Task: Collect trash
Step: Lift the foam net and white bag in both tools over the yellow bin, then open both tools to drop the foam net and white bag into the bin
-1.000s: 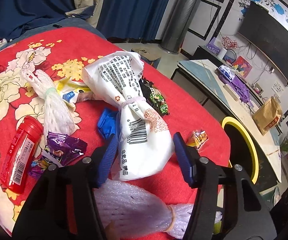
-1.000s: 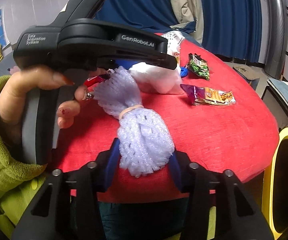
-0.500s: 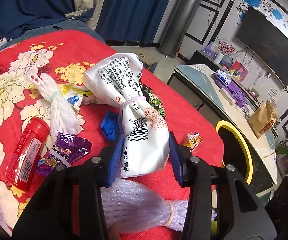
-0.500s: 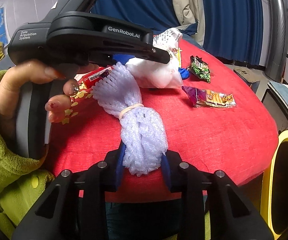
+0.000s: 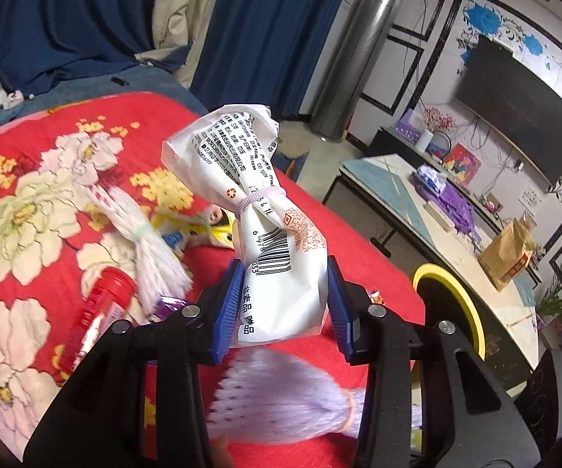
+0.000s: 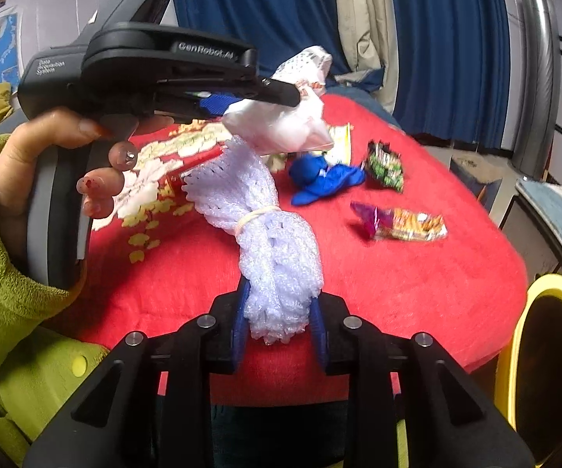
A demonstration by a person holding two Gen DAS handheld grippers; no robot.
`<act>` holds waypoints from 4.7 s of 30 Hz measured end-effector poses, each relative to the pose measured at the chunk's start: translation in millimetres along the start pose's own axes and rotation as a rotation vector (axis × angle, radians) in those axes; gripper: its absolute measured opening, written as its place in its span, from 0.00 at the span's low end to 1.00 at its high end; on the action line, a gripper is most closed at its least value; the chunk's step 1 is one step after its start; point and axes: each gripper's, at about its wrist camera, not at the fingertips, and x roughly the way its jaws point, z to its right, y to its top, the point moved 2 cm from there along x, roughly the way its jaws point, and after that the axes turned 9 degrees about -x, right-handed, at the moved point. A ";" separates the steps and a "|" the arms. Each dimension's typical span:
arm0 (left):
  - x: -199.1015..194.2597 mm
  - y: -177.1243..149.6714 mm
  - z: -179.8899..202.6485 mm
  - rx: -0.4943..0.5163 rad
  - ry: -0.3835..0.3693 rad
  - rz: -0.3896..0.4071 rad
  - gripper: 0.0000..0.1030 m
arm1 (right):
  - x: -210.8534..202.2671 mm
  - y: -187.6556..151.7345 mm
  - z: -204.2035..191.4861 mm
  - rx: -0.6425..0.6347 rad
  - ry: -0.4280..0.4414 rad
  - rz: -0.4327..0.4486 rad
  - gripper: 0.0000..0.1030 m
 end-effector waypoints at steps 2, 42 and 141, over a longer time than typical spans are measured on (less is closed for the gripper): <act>-6.2 3.4 -0.4 -0.003 -0.004 0.019 0.32 | -5.3 3.5 1.8 -0.004 -0.009 0.016 0.25; -42.6 -1.2 66.3 0.115 -0.177 0.114 0.32 | -100.7 15.5 108.0 0.160 -0.302 0.185 0.25; 107.6 -107.4 202.7 0.359 -0.328 -0.201 0.90 | -175.9 -131.6 243.6 0.590 -0.681 0.023 0.66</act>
